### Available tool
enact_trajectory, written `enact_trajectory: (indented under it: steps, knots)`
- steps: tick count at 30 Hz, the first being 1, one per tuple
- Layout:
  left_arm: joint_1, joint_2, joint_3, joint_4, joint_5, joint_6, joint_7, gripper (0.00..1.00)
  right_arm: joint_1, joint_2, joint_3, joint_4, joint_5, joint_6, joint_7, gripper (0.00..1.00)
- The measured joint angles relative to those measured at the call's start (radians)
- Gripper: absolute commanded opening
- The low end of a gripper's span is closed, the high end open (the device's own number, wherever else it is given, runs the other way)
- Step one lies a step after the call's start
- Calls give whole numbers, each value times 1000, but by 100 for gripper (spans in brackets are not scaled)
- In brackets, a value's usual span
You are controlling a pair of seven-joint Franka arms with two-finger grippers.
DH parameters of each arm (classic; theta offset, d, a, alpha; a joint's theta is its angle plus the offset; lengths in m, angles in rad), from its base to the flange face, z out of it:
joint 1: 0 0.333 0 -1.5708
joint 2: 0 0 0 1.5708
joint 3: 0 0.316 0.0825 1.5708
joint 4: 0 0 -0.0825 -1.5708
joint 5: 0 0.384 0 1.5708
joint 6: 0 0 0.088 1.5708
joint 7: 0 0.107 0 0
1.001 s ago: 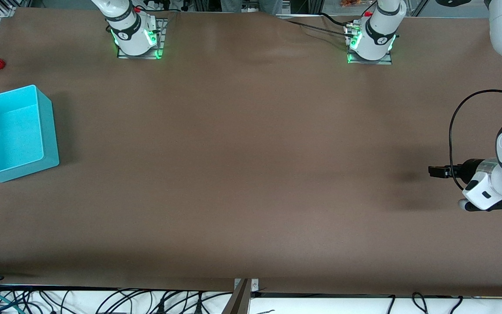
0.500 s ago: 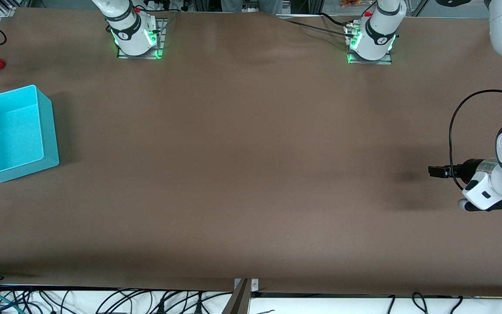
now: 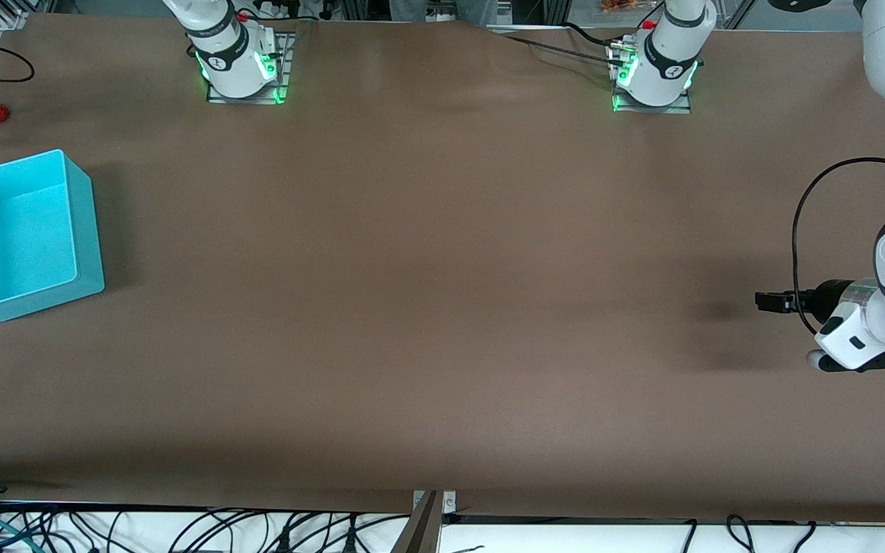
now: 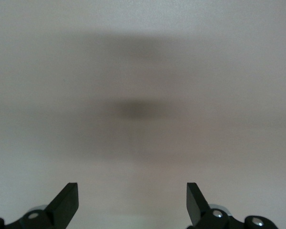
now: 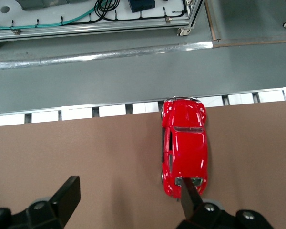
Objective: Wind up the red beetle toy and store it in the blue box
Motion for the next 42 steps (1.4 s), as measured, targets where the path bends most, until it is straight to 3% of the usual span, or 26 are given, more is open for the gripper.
enact_trajectory:
  steps: [24, 32, 42]
  knots:
    - [1, -4, 0, 10, 0, -28, 25, 100, -87, 2, 0, -59, 0, 56, -122, 100]
    - [1, -58, -3, 28, 0, -60, 30, 100, -117, 2, 0, -55, 0, 61, -178, 100]
    - [-3, -114, -73, 28, -1, -69, 34, 100, -141, 6, 26, -37, 0, 61, -208, 100]
